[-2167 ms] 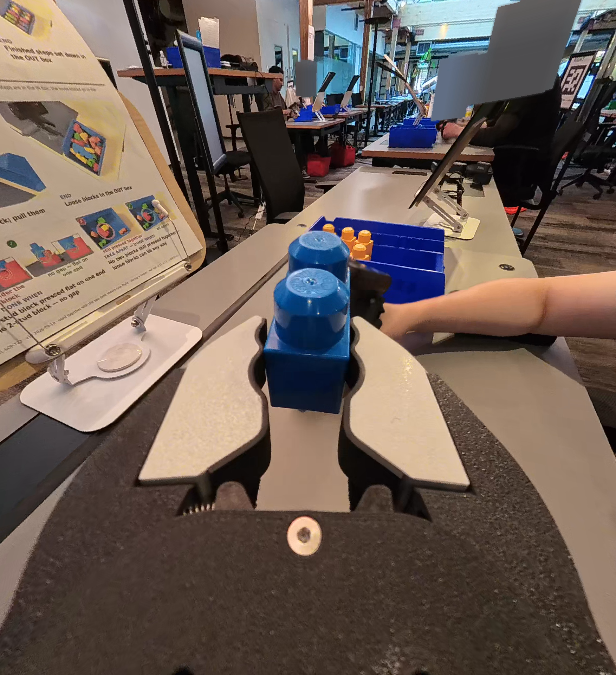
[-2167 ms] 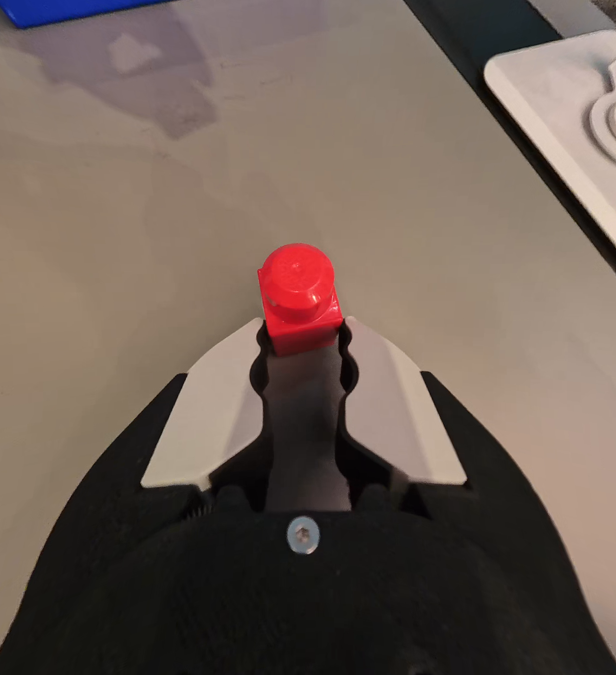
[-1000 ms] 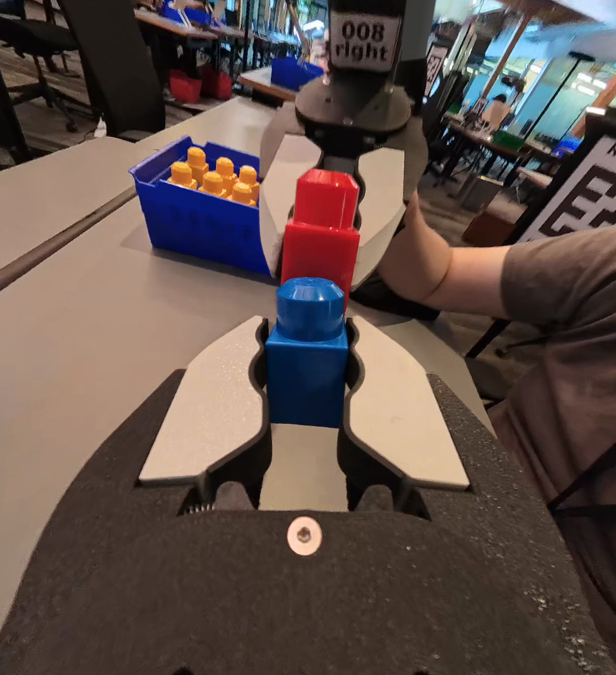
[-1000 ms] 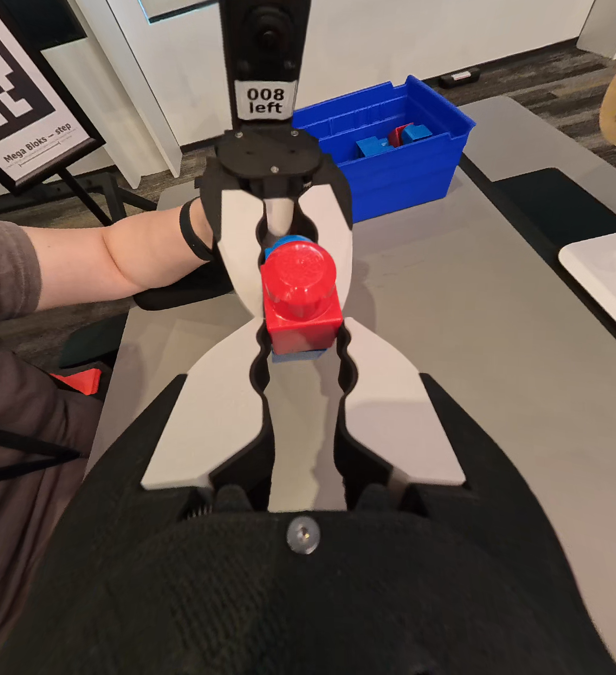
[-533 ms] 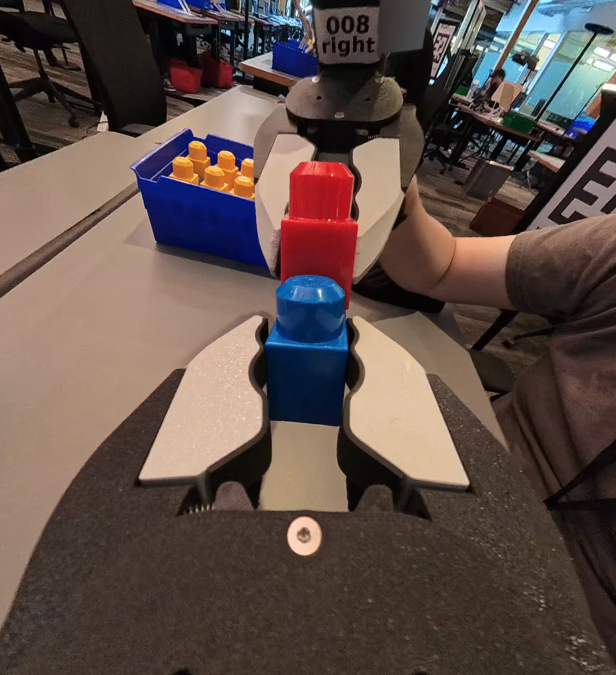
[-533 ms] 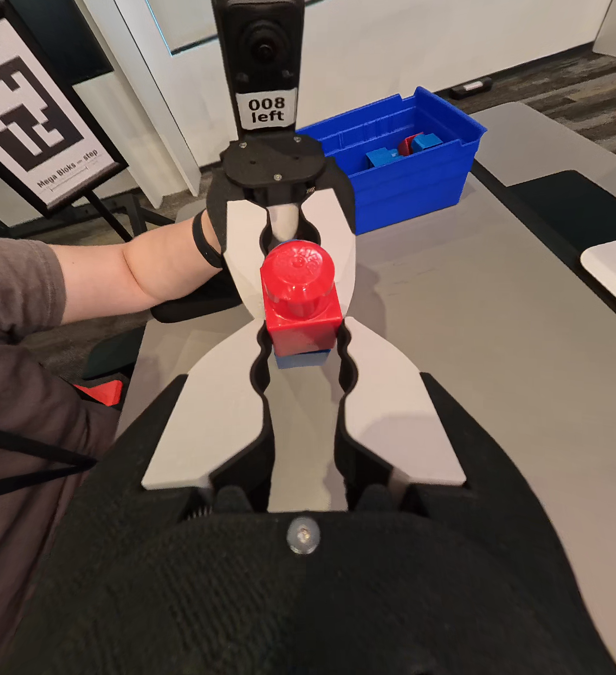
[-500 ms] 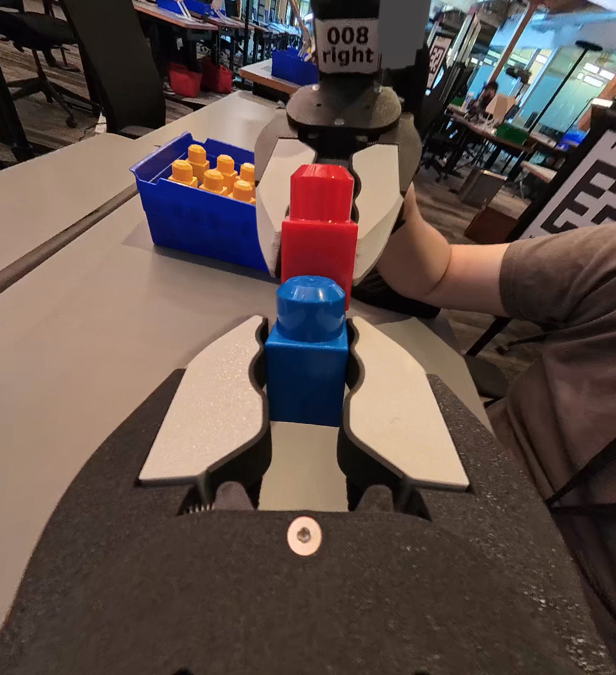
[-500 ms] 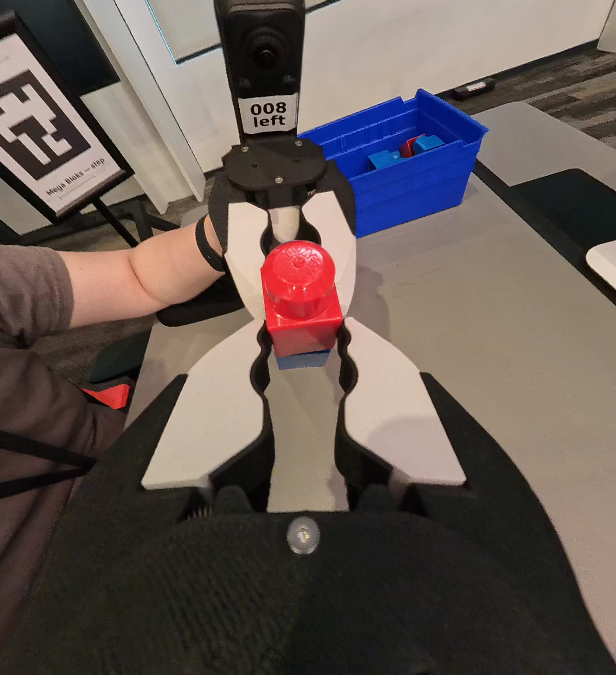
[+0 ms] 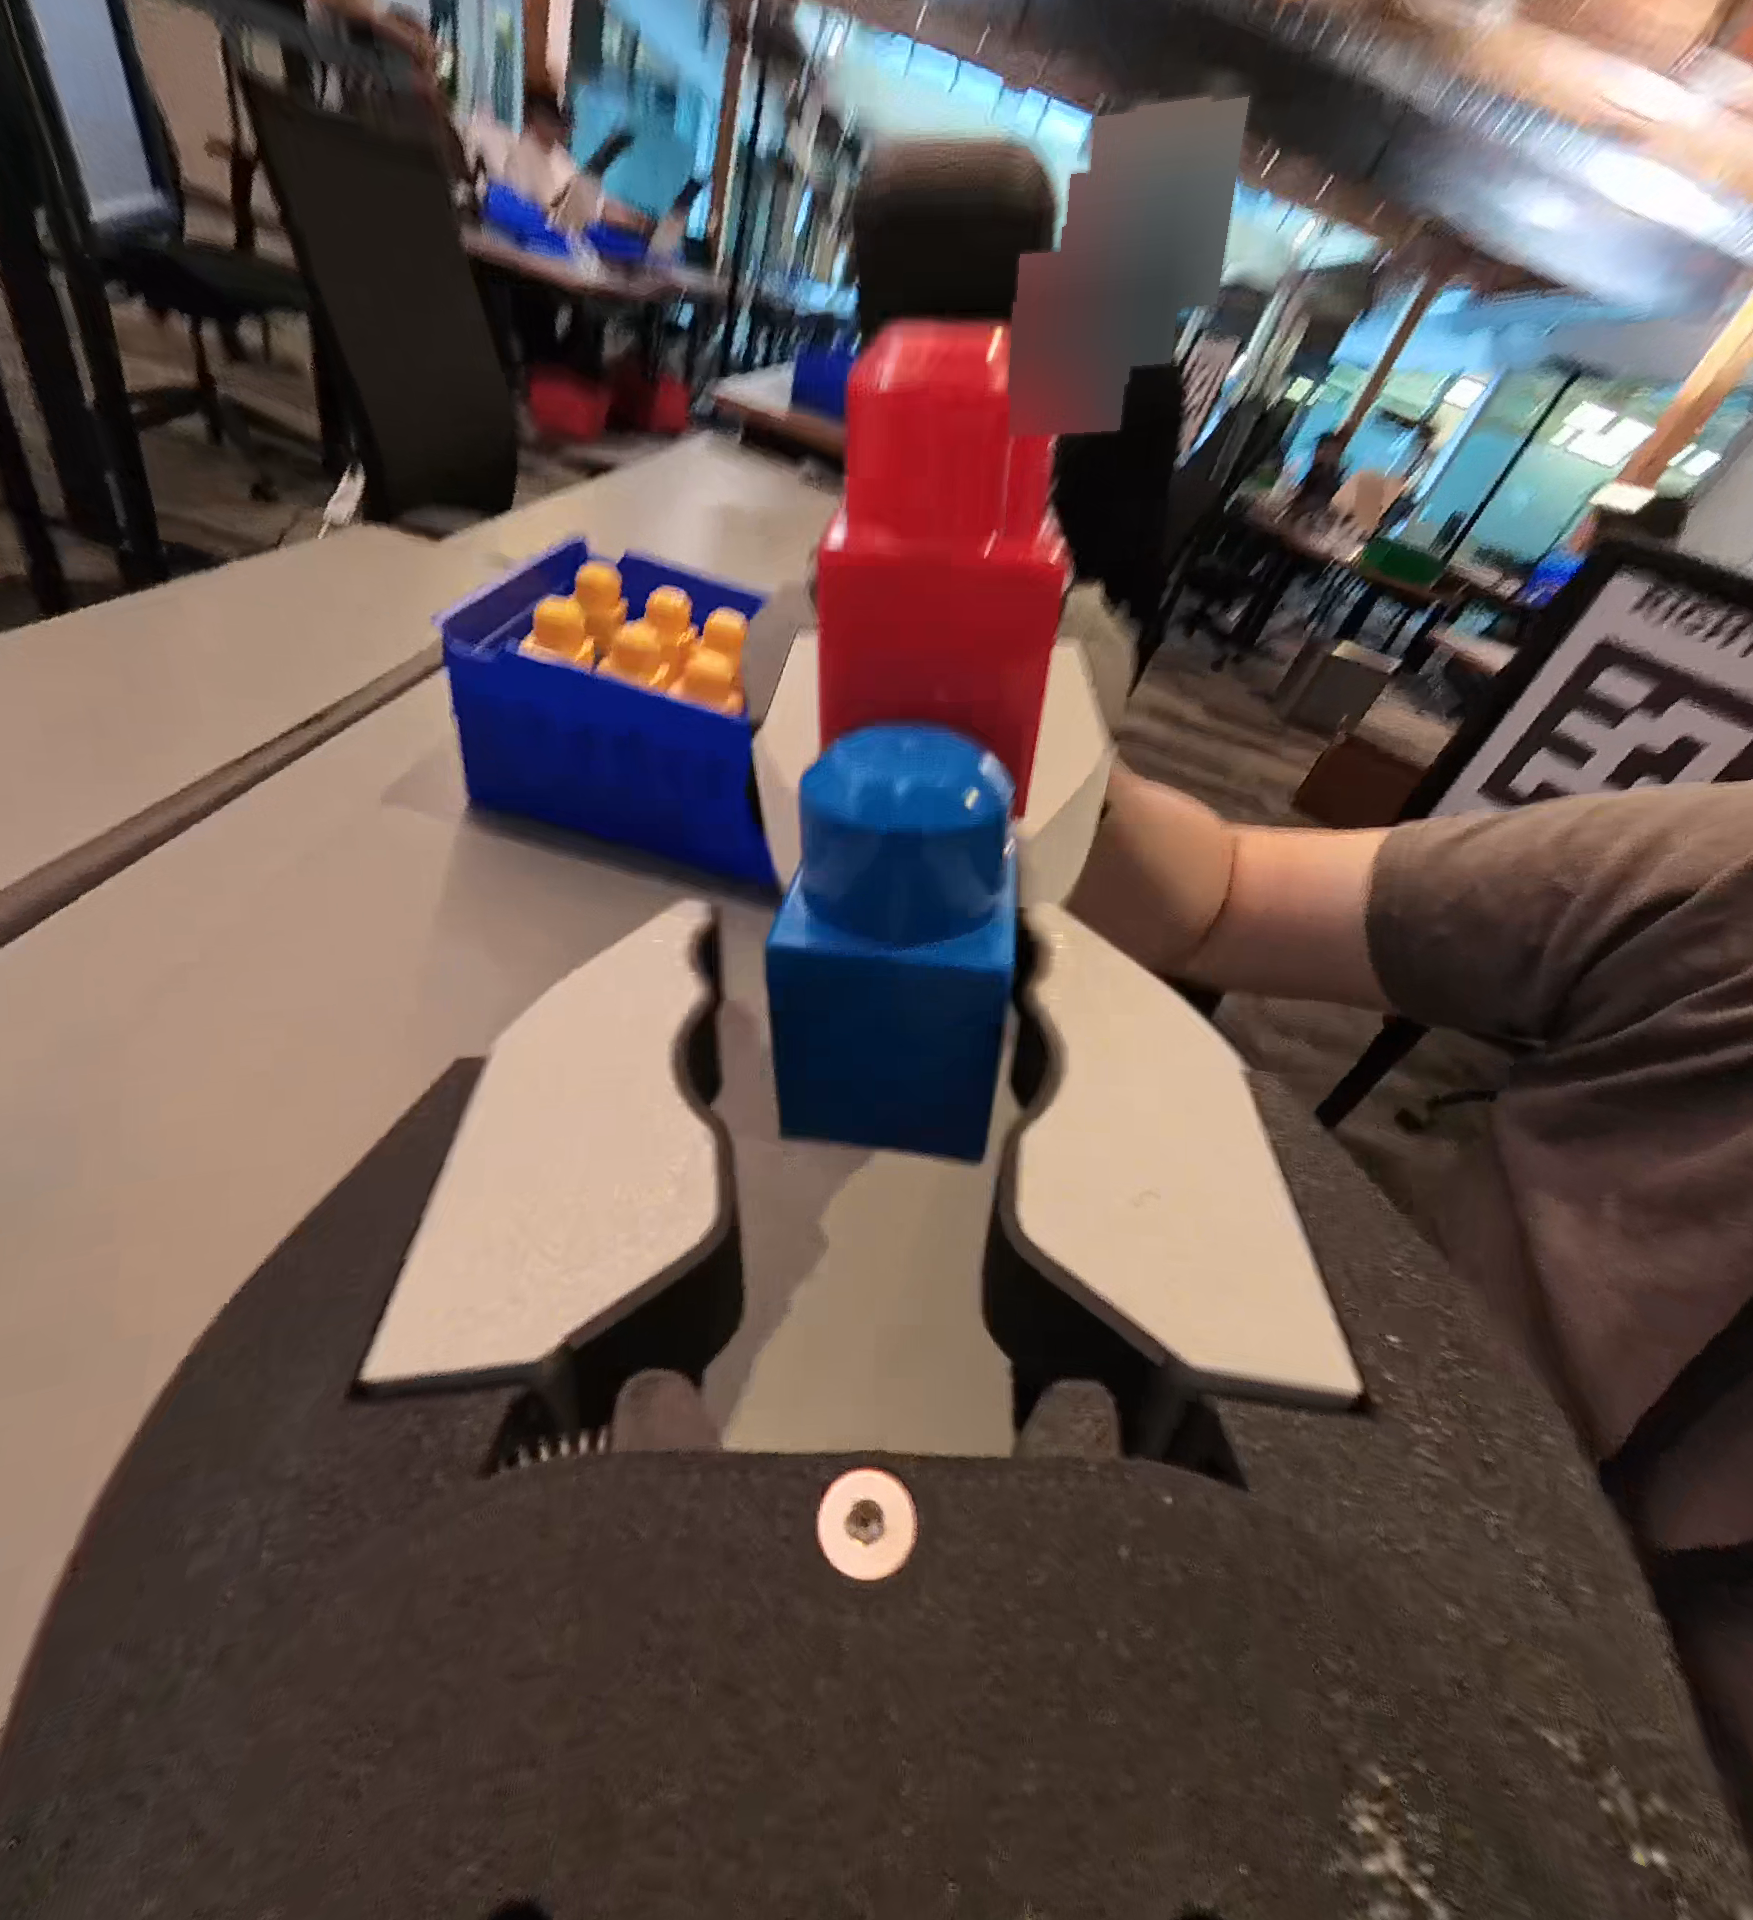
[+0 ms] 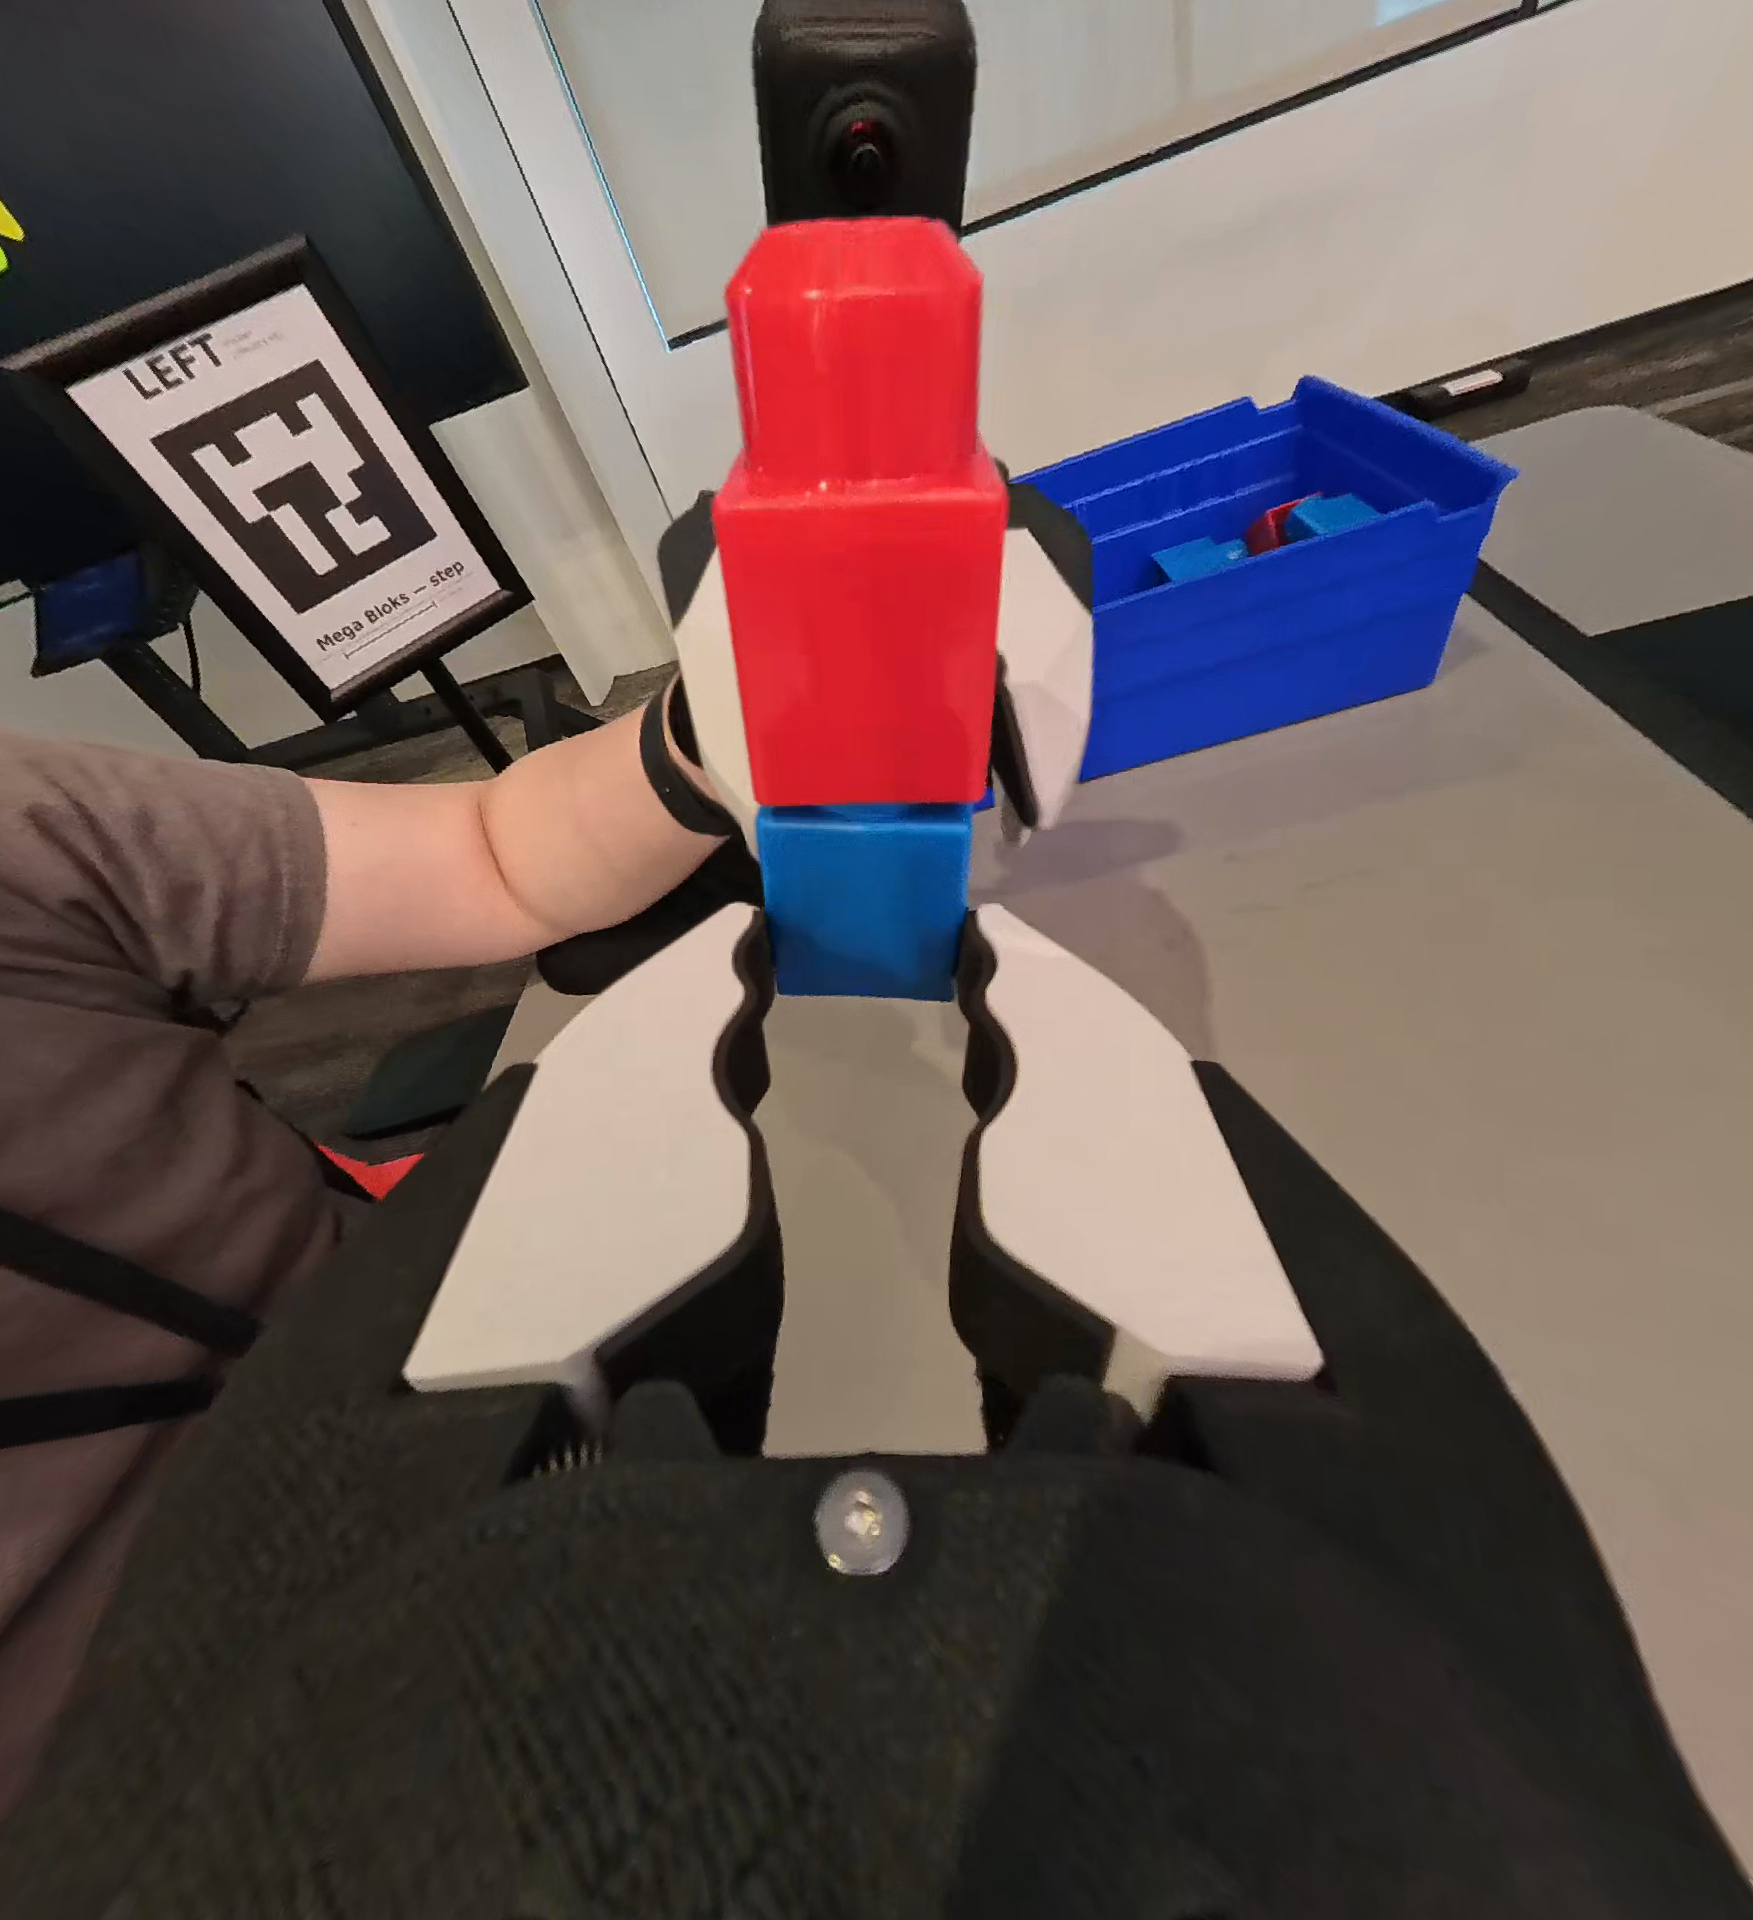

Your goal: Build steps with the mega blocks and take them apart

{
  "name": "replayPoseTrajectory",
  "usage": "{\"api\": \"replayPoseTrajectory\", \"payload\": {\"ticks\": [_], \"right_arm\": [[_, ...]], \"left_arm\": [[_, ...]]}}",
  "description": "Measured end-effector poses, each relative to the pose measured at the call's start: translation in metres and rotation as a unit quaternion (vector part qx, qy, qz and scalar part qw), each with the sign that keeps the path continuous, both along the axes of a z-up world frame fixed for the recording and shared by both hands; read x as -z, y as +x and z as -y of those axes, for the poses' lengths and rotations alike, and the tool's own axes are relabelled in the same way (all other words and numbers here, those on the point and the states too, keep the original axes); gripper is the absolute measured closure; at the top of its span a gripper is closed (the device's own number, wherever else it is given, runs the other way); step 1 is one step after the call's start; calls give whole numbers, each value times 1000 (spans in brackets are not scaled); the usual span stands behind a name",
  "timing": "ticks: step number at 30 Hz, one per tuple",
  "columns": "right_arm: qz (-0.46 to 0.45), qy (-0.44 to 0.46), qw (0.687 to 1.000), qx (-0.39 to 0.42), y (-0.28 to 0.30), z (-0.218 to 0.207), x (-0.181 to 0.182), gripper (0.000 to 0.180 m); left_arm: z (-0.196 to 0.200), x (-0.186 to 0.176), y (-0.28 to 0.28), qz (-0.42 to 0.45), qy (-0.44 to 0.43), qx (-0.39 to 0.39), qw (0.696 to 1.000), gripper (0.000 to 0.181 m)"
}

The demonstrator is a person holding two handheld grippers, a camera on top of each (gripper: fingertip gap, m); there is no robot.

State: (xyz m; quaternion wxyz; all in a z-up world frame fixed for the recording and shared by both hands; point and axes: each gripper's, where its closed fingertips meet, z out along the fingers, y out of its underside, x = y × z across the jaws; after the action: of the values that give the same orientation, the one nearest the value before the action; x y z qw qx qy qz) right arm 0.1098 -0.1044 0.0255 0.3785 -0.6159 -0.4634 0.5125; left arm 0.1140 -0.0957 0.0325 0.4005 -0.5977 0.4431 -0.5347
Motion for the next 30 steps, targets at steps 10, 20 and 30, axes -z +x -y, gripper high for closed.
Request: {"api": "replayPoseTrajectory", "payload": {"ticks": [10,20,30], "right_arm": [[30,26,999,3,0,-1,8,145],[-30,80,994,71,21,-15,-34,129],[-54,52,994,74,17,-8,-42,143]], "left_arm": [[5,1,10,40,-5,15,999,138],[-4,11,9,-14,36,-22,999,139],[12,16,25,-27,32,-2,999,139]]}}
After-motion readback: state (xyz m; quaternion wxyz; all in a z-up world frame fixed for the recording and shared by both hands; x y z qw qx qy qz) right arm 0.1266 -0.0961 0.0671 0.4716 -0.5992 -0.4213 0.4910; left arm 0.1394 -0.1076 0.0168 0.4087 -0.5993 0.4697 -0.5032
